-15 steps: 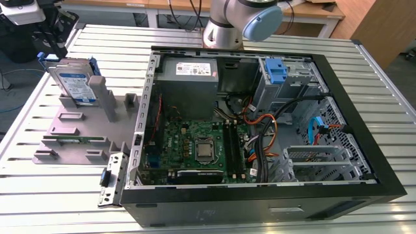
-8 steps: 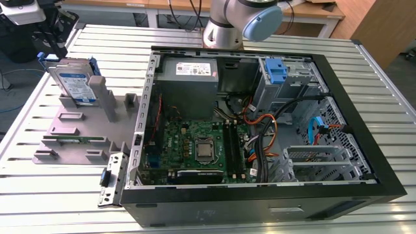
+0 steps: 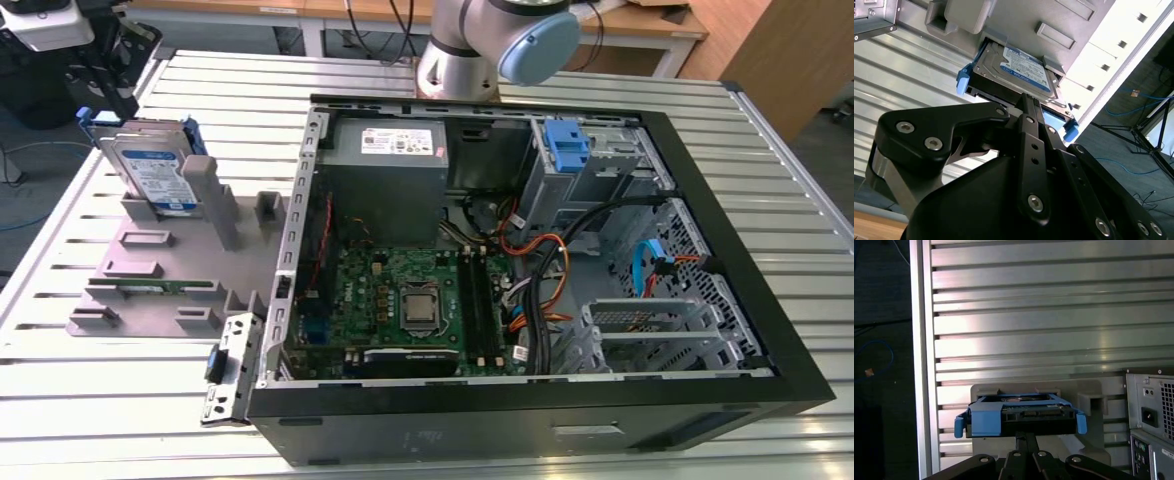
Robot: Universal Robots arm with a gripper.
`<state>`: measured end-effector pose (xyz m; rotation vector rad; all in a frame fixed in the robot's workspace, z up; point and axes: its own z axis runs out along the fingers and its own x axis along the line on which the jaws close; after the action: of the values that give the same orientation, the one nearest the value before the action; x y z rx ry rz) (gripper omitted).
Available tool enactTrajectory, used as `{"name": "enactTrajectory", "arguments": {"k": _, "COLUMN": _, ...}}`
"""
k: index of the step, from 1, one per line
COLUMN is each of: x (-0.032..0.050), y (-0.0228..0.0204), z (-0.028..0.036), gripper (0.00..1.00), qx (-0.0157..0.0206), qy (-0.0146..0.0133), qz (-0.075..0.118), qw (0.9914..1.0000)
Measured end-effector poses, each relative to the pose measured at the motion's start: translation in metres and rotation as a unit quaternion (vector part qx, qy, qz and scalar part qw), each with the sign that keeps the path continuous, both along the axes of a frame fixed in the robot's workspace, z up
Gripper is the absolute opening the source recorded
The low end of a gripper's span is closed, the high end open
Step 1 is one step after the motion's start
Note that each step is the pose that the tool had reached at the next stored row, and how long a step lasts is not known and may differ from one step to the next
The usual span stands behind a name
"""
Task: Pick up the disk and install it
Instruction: 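Pick up the disk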
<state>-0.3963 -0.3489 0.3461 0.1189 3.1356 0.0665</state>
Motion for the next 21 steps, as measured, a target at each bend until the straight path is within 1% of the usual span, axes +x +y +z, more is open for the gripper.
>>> {"name": "enactTrajectory", "arguments": {"k": 10, "x": 0.0000, "y": 0.0000, "z": 0.0000, "gripper": 0.11, "qx": 0.0000, "qy": 0.0000, "qz": 0.001, "qw": 1.00000}}
{"name": "enactTrajectory", "arguments": {"k": 11, "x": 0.0000, "y": 0.0000, "z": 0.0000, "gripper": 0.11, "qx": 0.0000, "qy": 0.0000, "qz": 0.005, "qw": 0.99999}}
{"name": "enactTrajectory", "arguments": {"k": 13, "x": 0.0000, "y": 0.0000, "z": -0.0001, "gripper": 0.11, "qx": 0.0000, "qy": 0.0000, "qz": 0.021, "qw": 0.99978}}
{"name": "enactTrajectory", "arguments": {"k": 15, "x": 0.0000, "y": 0.0000, "z": -0.0001, "gripper": 0.11, "qx": 0.0000, "qy": 0.0000, "qz": 0.039, "qw": 0.99923}}
{"name": "enactTrajectory", "arguments": {"k": 17, "x": 0.0000, "y": 0.0000, "z": -0.0002, "gripper": 0.11, "qx": 0.0000, "qy": 0.0000, "qz": 0.056, "qw": 0.99841}}
{"name": "enactTrajectory", "arguments": {"k": 19, "x": 0.0000, "y": 0.0000, "z": -0.0002, "gripper": 0.11, "qx": 0.0000, "qy": 0.0000, "qz": 0.074, "qw": 0.99724}}
{"name": "enactTrajectory", "arguments": {"k": 21, "x": 0.0000, "y": 0.0000, "z": -0.0002, "gripper": 0.11, "qx": 0.0000, "qy": 0.0000, "qz": 0.092, "qw": 0.99577}}
